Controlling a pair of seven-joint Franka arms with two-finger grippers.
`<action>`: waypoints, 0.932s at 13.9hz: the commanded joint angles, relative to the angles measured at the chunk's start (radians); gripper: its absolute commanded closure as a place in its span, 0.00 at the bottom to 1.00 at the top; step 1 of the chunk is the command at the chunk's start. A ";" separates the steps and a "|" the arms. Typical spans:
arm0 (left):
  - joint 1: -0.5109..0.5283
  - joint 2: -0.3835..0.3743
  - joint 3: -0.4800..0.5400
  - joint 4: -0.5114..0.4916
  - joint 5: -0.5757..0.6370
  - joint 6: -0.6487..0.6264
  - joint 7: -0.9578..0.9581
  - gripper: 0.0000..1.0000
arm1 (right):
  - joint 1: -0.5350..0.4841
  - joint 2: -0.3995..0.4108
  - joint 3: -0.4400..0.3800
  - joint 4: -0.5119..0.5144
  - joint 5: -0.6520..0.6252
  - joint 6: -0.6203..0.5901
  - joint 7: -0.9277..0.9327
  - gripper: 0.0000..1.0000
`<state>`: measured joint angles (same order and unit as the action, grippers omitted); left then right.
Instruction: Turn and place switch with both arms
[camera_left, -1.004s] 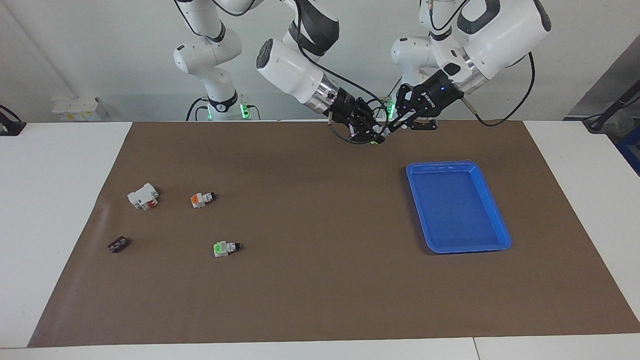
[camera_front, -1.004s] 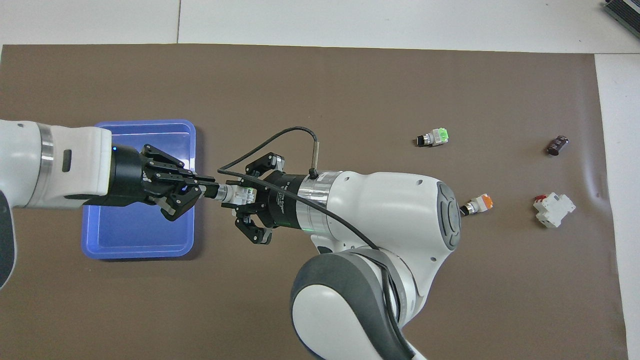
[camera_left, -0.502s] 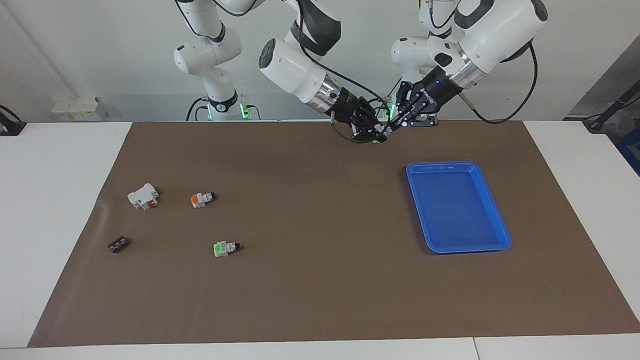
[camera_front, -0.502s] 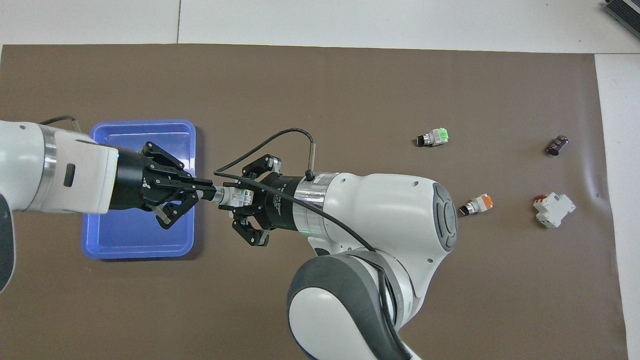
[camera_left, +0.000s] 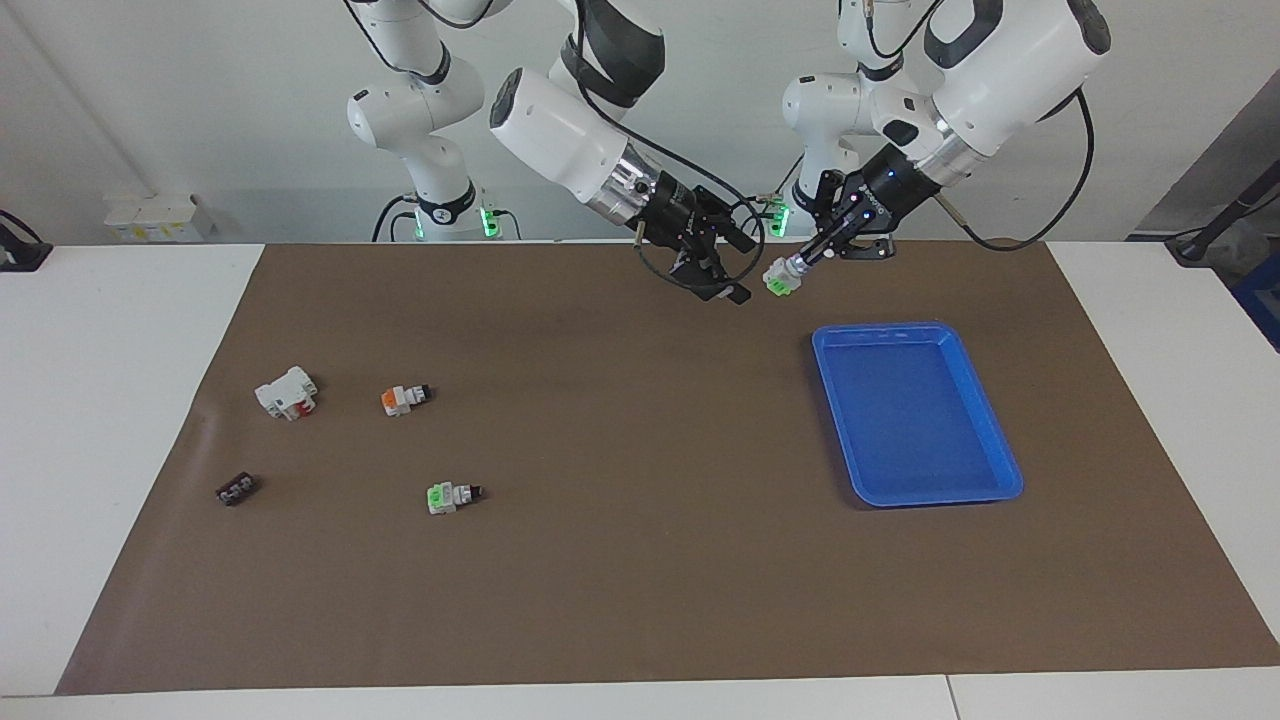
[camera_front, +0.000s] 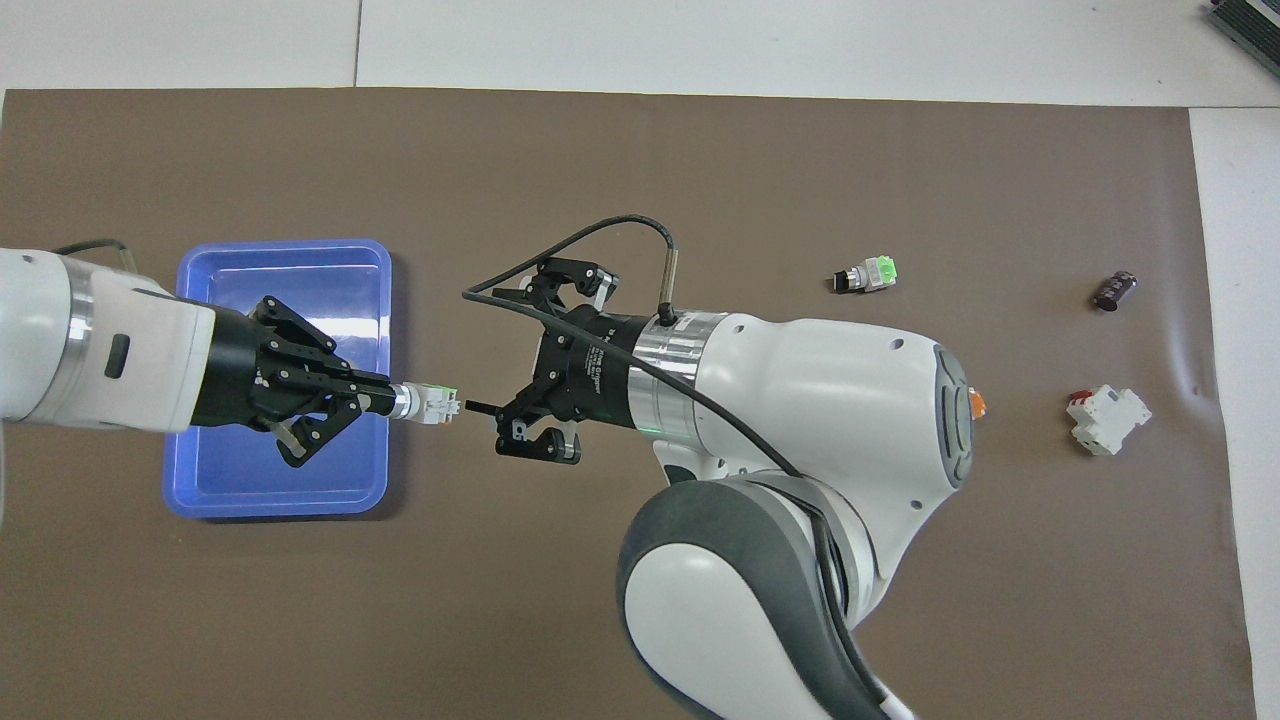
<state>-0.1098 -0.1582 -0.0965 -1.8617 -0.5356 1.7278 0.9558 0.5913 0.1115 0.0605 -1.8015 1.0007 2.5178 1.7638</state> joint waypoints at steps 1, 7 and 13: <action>0.027 -0.032 0.001 -0.031 0.016 -0.008 0.044 1.00 | -0.042 -0.059 -0.001 -0.030 -0.057 -0.007 -0.001 0.00; 0.033 -0.095 0.000 -0.172 0.219 0.067 0.170 1.00 | -0.195 -0.092 -0.001 -0.039 -0.509 -0.157 -0.264 0.00; 0.025 -0.158 -0.008 -0.370 0.495 0.248 0.182 1.00 | -0.441 -0.118 -0.001 -0.029 -0.738 -0.472 -0.951 0.00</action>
<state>-0.0848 -0.2728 -0.0993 -2.1438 -0.1060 1.8862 1.1247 0.2117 0.0323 0.0464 -1.8124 0.3509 2.1235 0.9992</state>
